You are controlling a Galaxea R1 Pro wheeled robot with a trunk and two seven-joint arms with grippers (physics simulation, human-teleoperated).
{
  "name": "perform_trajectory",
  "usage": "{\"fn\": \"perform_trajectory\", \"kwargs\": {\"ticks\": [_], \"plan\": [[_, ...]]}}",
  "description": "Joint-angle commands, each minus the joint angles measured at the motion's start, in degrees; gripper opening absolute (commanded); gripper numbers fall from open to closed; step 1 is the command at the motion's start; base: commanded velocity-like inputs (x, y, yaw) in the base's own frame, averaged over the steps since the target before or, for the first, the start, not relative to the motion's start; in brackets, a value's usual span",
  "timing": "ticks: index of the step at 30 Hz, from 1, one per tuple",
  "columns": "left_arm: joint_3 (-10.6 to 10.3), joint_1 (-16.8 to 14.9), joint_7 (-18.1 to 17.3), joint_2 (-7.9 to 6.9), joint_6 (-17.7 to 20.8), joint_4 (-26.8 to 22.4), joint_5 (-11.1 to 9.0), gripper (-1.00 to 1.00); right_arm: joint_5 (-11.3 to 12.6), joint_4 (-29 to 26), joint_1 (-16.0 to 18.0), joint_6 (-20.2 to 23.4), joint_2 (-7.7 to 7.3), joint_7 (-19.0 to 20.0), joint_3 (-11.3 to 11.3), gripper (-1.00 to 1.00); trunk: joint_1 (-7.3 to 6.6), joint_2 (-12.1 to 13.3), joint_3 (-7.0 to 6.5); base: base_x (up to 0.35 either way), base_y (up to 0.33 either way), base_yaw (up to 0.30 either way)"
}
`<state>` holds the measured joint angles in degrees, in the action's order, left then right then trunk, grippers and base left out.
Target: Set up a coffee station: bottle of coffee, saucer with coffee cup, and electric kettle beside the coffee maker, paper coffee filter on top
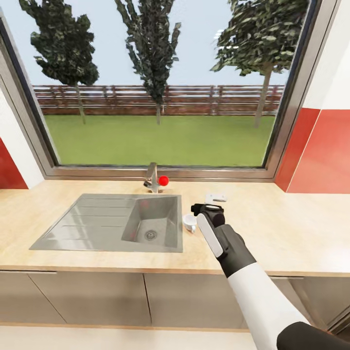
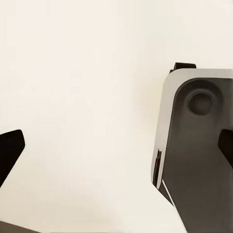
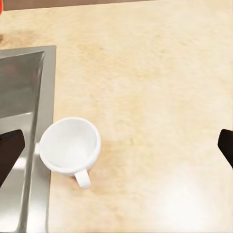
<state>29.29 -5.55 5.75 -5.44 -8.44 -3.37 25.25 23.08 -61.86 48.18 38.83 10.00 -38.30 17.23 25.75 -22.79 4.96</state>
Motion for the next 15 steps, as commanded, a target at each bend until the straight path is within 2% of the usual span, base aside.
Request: {"fn": "perform_trajectory", "kwargs": {"ticks": [1,6,15], "plan": [[0.4,0.0,0.2,-0.01,-0.3,0.1,0.6,1.0,0.5,0.1,0.1,0.1,0.0,-0.6,0.1,1.0,0.04,-0.1,0.13,0.007,0.014,0.0],[0.3,-0.1,-0.1,-0.01,-0.2,0.1,0.7,1.0,0.4,1.1,0.1,0.1,0.0,-0.6,0.1,1.0,0.04,-0.1,0.13,0.004,0.005,0.0],[0.3,0.0,-0.1,0.05,-0.3,0.1,0.7,1.0,0.3,2.7,0.1,0.1,0.0,-0.6,0.0,1.0,0.04,-0.1,0.13,0.128,0.0,0.0]]}}
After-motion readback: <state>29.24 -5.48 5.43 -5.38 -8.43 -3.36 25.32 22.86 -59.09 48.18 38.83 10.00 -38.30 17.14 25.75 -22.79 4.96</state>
